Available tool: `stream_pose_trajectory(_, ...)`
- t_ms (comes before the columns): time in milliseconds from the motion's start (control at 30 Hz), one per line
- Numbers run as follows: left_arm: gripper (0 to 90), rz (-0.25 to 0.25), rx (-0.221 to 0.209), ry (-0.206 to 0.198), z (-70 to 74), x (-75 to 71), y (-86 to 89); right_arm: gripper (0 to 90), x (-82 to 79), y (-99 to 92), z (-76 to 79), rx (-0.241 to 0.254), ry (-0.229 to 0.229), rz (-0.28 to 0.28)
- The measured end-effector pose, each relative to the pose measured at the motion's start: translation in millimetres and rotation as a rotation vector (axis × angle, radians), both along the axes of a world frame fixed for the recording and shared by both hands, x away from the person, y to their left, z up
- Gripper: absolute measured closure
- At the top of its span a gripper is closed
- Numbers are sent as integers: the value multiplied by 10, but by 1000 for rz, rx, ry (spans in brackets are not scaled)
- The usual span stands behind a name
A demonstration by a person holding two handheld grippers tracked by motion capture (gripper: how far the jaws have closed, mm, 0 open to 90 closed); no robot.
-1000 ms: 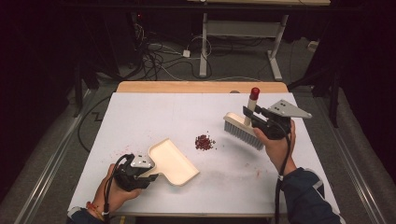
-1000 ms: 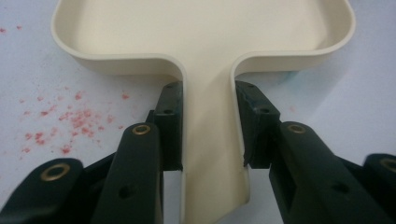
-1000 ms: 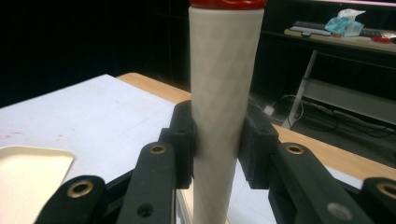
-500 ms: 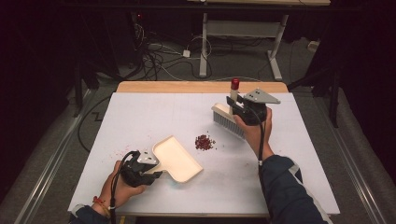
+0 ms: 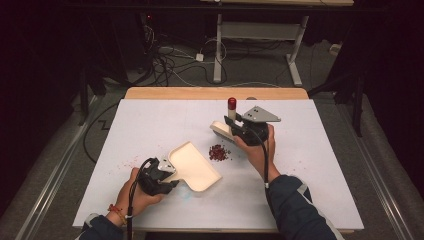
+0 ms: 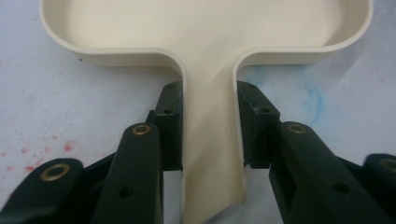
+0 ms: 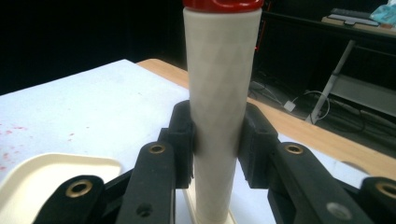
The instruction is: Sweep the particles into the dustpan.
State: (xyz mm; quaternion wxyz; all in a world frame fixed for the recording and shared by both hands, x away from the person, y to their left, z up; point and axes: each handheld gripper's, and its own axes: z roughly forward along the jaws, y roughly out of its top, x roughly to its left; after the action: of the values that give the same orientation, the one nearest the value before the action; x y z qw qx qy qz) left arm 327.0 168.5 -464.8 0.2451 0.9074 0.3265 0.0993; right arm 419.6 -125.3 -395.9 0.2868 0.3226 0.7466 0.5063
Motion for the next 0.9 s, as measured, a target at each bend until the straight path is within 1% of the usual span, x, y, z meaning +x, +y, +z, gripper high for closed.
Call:
stream_pose_trajectory(67,643,2,4,1,-3,-3,-6,693,-60,76,-15,-32,-8,3)
stream_pose_trajectory(200,642,2,-1,8,-7,5,2,693,-80,96,-16,-44,-14,-1)
stream_pose_trajectory(233,643,6,-8,14,-17,9,8,693,-77,90,-14,-37,-11,-7)
stream_pose_trajectory(267,643,15,-21,33,-46,13,21,693,-68,82,-15,-32,-10,-4)
stream_pose_trajectory(367,643,17,-16,34,-55,12,18,693,-60,64,-18,-14,0,-12)
stream_pose_trajectory(433,643,18,-13,33,-45,11,15,693,-56,58,-19,-8,-1,-11)
stream_pose_trajectory(533,642,19,-17,34,-54,14,19,693,-61,58,-19,-12,0,-8)
stream_pose_trajectory(667,642,20,-16,32,-55,11,15,695,-65,45,-17,-32,-11,17)
stream_pose_trajectory(900,642,17,-14,32,-55,13,16,696,-47,-14,2,-27,-8,24)
